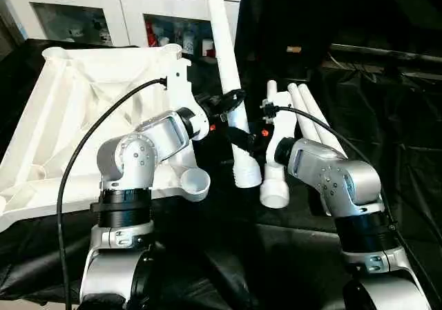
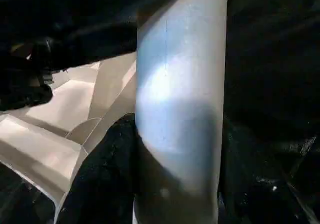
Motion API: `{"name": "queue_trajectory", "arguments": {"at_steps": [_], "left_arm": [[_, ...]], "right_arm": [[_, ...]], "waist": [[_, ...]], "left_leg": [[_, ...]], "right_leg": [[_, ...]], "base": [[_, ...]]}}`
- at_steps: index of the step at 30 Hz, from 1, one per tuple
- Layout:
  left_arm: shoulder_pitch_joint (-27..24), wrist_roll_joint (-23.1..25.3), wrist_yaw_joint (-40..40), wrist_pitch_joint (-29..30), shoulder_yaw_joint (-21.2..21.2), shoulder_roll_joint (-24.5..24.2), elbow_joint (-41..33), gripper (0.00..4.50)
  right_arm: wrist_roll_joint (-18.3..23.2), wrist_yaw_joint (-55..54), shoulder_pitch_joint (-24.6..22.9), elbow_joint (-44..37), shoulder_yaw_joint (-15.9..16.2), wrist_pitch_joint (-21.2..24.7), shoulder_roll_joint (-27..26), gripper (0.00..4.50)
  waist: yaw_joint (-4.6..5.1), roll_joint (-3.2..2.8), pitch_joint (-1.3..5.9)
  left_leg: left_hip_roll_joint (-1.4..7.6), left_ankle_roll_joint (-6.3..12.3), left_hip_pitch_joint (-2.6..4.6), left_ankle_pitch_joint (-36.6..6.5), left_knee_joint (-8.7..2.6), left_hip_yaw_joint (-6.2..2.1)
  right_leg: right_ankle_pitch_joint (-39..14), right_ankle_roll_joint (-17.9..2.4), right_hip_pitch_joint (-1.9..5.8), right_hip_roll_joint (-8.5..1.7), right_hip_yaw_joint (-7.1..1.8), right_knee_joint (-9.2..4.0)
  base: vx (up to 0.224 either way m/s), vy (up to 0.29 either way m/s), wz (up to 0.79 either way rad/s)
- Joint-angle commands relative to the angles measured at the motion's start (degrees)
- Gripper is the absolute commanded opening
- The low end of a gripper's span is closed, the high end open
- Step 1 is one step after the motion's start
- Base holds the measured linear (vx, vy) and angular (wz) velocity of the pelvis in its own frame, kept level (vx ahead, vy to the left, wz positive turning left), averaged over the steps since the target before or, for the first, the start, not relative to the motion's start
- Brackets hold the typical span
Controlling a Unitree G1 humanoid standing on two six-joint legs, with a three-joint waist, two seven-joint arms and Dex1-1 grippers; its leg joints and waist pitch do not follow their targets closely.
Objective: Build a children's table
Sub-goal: Pick table leg
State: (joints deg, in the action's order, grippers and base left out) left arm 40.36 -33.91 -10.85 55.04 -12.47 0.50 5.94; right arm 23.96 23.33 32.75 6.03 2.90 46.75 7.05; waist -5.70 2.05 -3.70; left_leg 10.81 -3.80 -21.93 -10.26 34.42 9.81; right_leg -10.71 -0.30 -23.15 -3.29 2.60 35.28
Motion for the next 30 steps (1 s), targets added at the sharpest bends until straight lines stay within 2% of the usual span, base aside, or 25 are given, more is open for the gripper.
{"name": "queue_trajectory", "arguments": {"at_steps": [1, 5, 6, 8, 9, 12, 13, 16, 17, 18, 19, 20, 21, 25, 28, 30], "left_arm": [[-0.33, -0.11, -1.2, -0.27, 2.45, 0.78, -0.66, 2.06], [-0.24, -0.6, -2.19, -1.74, 2.1, 1.49, -0.13, 1.88], [-0.3, -0.7, -2.48, -2.07, 2.09, 1.6, -0.21, 1.85], [-0.49, -1.09, -2.76, -2.31, 1.87, 1.87, -0.46, 1.85], [-0.98, -1.5, -3.23, -2.23, 1.93, 1.9, -1.14, 1.84], [-1.25, -1.22, -3.63, -2.41, 2.55, 1.59, -1.57, 1.83], [-1.37, -1.75, -4.31, -1.65, 2.87, 1.4, -1.77, 2.39], [-1.63, -2.4, -4.6, -0.5, 3.18, 1.4, -2.52, 2.59], [-1.6, -1.92, -4.43, -0.69, 3.48, 1.31, -2.41, 2.88], [-1.6, -1.92, -4.43, -0.69, 3.48, 1.31, -2.41, 2.97], [-1.25, -1.15, -4.07, -1.62, 3.41, 1.37, -1.48, 2.97], [-1.12, -0.96, -3.94, -2.05, 3.25, 1.42, -1.1, 3.01], [-0.86, -0.89, -3.44, -2.51, 2.65, 1.6, -0.53, 2.72], [0.14, -0.18, -1.33, -3.73, 0.31, 1.75, 1.52, 2.65], [0.71, -0.34, -1.01, -4.99, -1.28, 1.63, 2.02, 2.18], [0.71, -0.24, -1.35, -5.6, -1.2, 1.25, 1.84, 2.27]], "right_arm": [[-0.4, 1.51, 1.49, -1.05, 1.53, -0.82, 0.1, 1.82], [-0.12, 3.26, 1.58, -2.05, 2.63, -0.65, 0.61, 1.82], [-0.03, 3.54, 1.56, -2.16, 2.78, -0.58, 0.67, 1.82], [0.01, 4.0, 1.5, -2.34, 3.13, -0.52, 0.73, 1.82], [-0.07, 4.21, 1.41, -2.37, 3.46, -0.58, 0.66, 1.82], [-0.19, 4.4, 1.43, -2.23, 3.63, -0.67, 0.61, 1.82], [-0.29, 4.57, 1.51, -2.01, 3.66, -0.78, 0.54, 1.82], [-0.38, 4.62, 1.56, -1.88, 3.84, -0.94, 0.42, 1.82], [-0.41, 4.65, 1.6, -1.81, 3.88, -0.99, 0.45, 1.82], [-0.41, 4.65, 1.6, -1.81, 3.88, -0.99, 0.45, 1.82], [-0.67, 4.83, 1.81, -1.55, 3.73, -1.07, 0.41, 1.82], [-0.82, 4.91, 1.88, -1.46, 3.64, -1.08, 0.36, 1.82], [-0.94, 4.94, 1.96, -1.36, 3.57, -1.12, 0.32, 1.82], [-1.15, 4.94, 1.9, -1.33, 3.41, -1.2, 0.39, 1.82], [-1.36, 5.06, 1.83, -1.23, 3.38, -1.33, 0.53, 1.82], [-1.56, 5.05, 1.82, -1.16, 3.43, -1.43, 0.61, 1.82]], "waist": [[0.08, 0.38, 4.47], [0.09, 0.51, 4.48], [0.12, 0.7, 4.48], [0.17, 0.63, 4.46], [0.24, 0.89, 4.43], [0.36, 0.86, 4.44], [0.43, 0.97, 4.47], [0.51, 0.74, 4.47], [0.55, 0.87, 4.45], [0.53, 0.94, 4.46], [0.49, 0.72, 4.44], [0.51, 0.86, 4.46], [0.51, 0.77, 4.48], [0.48, 0.84, 4.55], [0.52, 0.94, 4.5], [0.47, 0.89, 4.46]], "left_leg": [[1.71, -0.18, 0.91, -3.17, -3.58, -0.22], [1.79, -0.13, 0.99, -3.11, -3.59, -0.23], [1.79, -0.09, 1.0, -3.1, -3.59, -0.21], [1.77, -0.28, 0.94, -3.5, -3.61, -0.22], [1.76, -0.29, 0.94, -3.74, -3.64, -0.2], [1.83, -0.46, 0.91, -3.93, -3.69, -0.29], [1.83, -0.5, 0.96, -3.99, -3.66, -0.25], [1.88, -0.68, 1.01, -4.14, -3.67, -0.3], [1.85, -0.62, 0.99, -4.22, -3.67, -0.29], [1.84, -0.57, 0.99, -4.22, -3.66, -0.28], [1.88, -0.58, 1.1, -4.26, -3.66, -0.28], [1.84, -0.57, 1.02, -4.13, -3.67, -0.28], [1.83, -0.55, 1.0, -4.07, -3.64, -0.28], [1.83, -0.5, 1.0, -3.95, -3.65, -0.35], [1.84, -0.52, 1.01, -4.37, -3.67, -0.32], [1.87, -0.62, 1.03, -4.87, -3.71, -0.36]], "right_leg": [[-3.09, -9.47, 3.49, -4.05, -2.47, -3.25], [-3.0, -9.54, 3.44, -4.05, -2.44, -3.25], [-2.99, -9.52, 3.44, -4.02, -2.43, -3.26], [-3.4, -9.43, 3.45, -4.06, -2.43, -3.28], [-3.69, -9.4, 3.43, -4.05, -2.43, -3.35], [-4.21, -9.37, 3.46, -4.13, -2.4, -3.31], [-4.17, -9.34, 3.41, -4.11, -2.4, -3.35], [-3.72, -9.49, 3.37, -4.08, -2.39, -3.21], [-3.52, -9.52, 3.37, -4.07, -2.4, -3.29], [-3.45, -9.55, 3.4, -4.07, -2.41, -3.29], [-3.42, -9.71, 3.3, -4.09, -2.44, -3.28], [-3.2, -9.73, 3.39, -4.03, -2.43, -3.27], [-2.89, -9.83, 3.42, -4.03, -2.43, -3.24], [-2.6, -9.87, 3.53, -4.08, -2.41, -3.2], [-3.16, -10.04, 3.49, -4.1, -2.4, -3.32], [-4.07, -9.79, 3.45, -4.16, -2.41, -3.38]], "base": [[0.0, 0.0, 0.0], [0.0, 0.0, 0.0], [0.0, 0.0, 0.0], [0.0, 0.0, 0.0], [0.0, 0.0, 0.0], [0.0, 0.0, 0.0], [0.0, 0.0, 0.0], [0.0, 0.0, 0.0], [0.0, 0.0, 0.0], [0.0, 0.0, 0.0], [0.0, 0.0, 0.0], [0.0, 0.0, 0.0], [0.0, 0.0, 0.0], [0.0, 0.0, 0.0], [0.0, 0.0, 0.0], [0.0, 0.0, 0.0]]}}
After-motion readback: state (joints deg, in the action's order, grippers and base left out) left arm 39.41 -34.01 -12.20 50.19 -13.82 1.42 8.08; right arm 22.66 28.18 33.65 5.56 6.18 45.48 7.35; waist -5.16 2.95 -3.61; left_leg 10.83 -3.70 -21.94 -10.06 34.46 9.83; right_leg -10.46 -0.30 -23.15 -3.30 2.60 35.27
